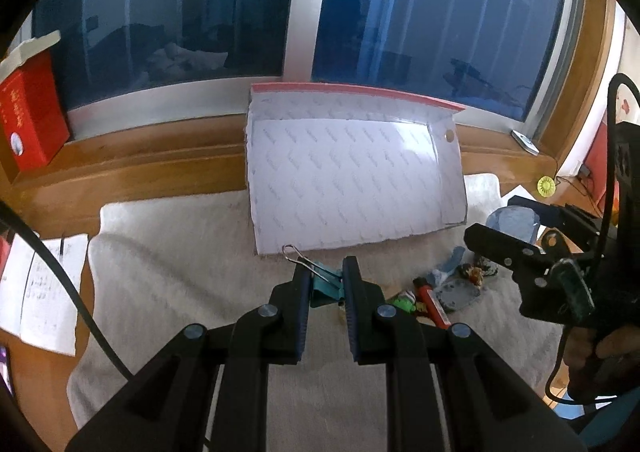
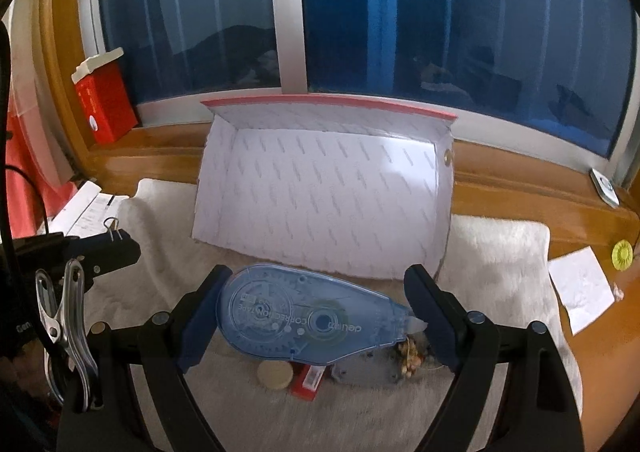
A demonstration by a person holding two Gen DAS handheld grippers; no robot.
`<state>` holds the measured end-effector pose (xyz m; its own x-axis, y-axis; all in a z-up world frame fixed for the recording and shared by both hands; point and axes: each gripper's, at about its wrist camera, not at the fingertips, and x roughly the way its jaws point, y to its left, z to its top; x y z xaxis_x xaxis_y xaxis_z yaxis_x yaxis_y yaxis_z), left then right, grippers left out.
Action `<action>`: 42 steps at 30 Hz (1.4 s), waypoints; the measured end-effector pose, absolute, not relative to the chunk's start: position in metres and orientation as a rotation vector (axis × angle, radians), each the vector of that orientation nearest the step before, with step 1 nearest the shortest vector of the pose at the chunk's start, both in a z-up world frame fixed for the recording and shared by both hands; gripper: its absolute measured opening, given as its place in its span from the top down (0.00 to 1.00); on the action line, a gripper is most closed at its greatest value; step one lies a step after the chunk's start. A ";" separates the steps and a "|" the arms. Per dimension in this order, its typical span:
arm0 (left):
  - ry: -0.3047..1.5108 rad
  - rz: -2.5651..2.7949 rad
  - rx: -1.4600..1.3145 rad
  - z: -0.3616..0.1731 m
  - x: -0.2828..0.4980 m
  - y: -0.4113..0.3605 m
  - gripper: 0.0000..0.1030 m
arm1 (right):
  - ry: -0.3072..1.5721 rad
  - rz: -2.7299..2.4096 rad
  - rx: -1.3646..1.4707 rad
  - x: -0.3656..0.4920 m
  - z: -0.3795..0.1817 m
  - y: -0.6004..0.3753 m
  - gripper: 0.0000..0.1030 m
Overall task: Organize objects
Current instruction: 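Carry the binder clip into the box with left tool while right carries correction tape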
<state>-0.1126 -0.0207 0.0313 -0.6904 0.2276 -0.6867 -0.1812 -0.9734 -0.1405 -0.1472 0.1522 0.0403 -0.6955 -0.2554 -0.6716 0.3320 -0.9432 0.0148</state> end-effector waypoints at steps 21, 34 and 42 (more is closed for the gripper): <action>-0.072 2.643 -1.155 -0.019 -0.186 -0.009 0.86 | 0.257 -2.579 1.096 -0.221 -0.013 0.129 0.14; -0.021 2.636 -1.235 -0.050 -0.222 -0.015 0.86 | 0.333 -2.588 1.147 -0.259 -0.049 0.113 0.14; 0.024 2.619 -1.291 -0.068 -0.229 -0.019 0.86 | 0.354 -2.594 1.223 -0.278 -0.065 0.107 0.14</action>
<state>-0.2293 -0.0193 -0.0677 -0.5894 0.1901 -0.7852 -0.2044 -0.9754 -0.0826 -0.2779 0.1071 -0.0649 -0.6159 -0.1220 -0.7783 0.3262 -0.9388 -0.1110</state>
